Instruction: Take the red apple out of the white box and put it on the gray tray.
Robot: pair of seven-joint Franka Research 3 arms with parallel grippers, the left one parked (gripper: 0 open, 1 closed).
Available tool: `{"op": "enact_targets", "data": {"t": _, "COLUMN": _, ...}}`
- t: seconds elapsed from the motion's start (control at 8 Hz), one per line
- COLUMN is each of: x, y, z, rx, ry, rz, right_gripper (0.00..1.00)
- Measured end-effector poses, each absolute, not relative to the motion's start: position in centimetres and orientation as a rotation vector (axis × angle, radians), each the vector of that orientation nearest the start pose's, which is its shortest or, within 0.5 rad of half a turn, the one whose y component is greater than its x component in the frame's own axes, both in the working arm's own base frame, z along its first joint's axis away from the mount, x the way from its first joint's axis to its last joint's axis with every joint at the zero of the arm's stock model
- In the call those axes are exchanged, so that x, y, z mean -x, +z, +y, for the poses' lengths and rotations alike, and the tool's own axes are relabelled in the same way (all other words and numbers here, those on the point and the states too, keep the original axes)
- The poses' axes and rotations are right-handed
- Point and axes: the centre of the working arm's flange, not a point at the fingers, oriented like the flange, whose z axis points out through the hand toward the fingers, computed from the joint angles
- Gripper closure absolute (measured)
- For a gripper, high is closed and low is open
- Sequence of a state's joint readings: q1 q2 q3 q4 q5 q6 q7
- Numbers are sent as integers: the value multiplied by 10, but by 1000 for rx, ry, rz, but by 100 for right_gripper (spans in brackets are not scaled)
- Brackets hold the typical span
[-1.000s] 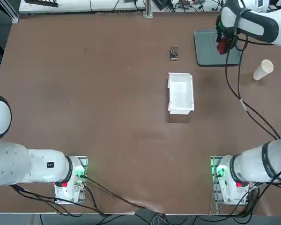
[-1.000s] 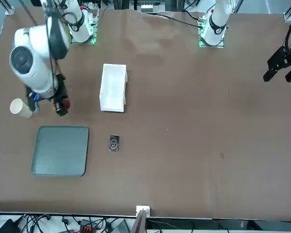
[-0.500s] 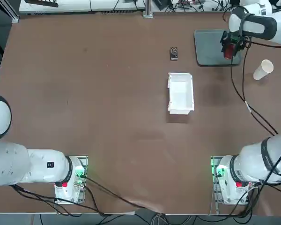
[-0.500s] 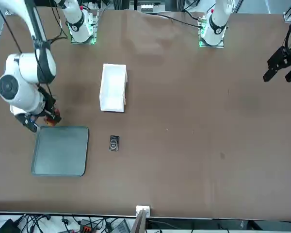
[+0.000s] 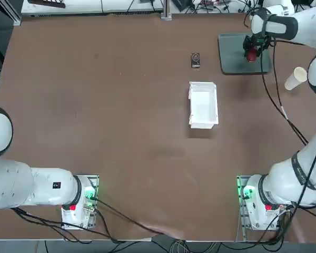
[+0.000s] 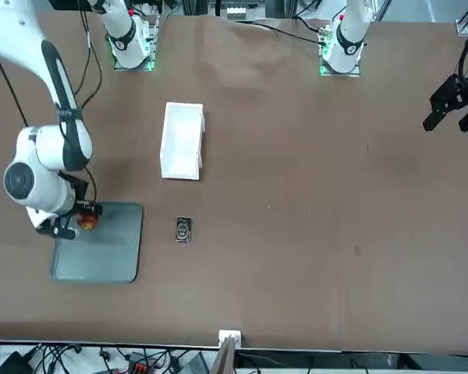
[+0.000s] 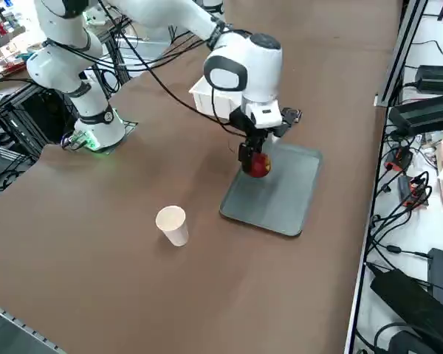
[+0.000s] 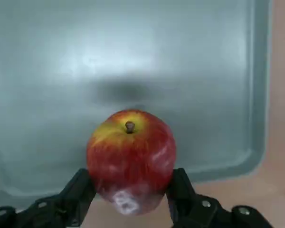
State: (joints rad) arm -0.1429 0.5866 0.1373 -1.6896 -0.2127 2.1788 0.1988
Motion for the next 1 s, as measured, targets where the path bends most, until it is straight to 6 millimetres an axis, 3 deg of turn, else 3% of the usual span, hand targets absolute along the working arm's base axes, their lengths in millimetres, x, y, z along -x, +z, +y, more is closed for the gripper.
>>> {"op": "enact_targets", "data": {"t": 0.25, "x": -673, "y": 223, "z": -22, "rx": 3226, "ry": 177, "rz": 84, "right_gripper": 16}}
{"op": "enact_targets", "data": {"t": 0.38, "x": -677, "y": 227, "z": -22, "rx": 3226, "ry": 171, "rz": 75, "right_gripper": 14}}
{"op": "enact_targets", "data": {"t": 0.5, "x": -681, "y": 233, "z": -21, "rx": 3226, "ry": 150, "rz": 70, "right_gripper": 1}}
{"op": "enact_targets", "data": {"t": 0.62, "x": -685, "y": 239, "z": -21, "rx": 3227, "ry": 134, "rz": 71, "right_gripper": 0}}
{"op": "enact_targets", "data": {"t": 0.75, "x": -689, "y": 253, "z": -23, "rx": 3232, "ry": 130, "rz": 69, "right_gripper": 0}}
{"op": "enact_targets", "data": {"t": 0.88, "x": -691, "y": 281, "z": -27, "rx": 3241, "ry": 130, "rz": 67, "right_gripper": 0}}
{"op": "enact_targets", "data": {"t": 1.0, "x": -692, "y": 322, "z": -31, "rx": 3254, "ry": 121, "rz": 67, "right_gripper": 0}}
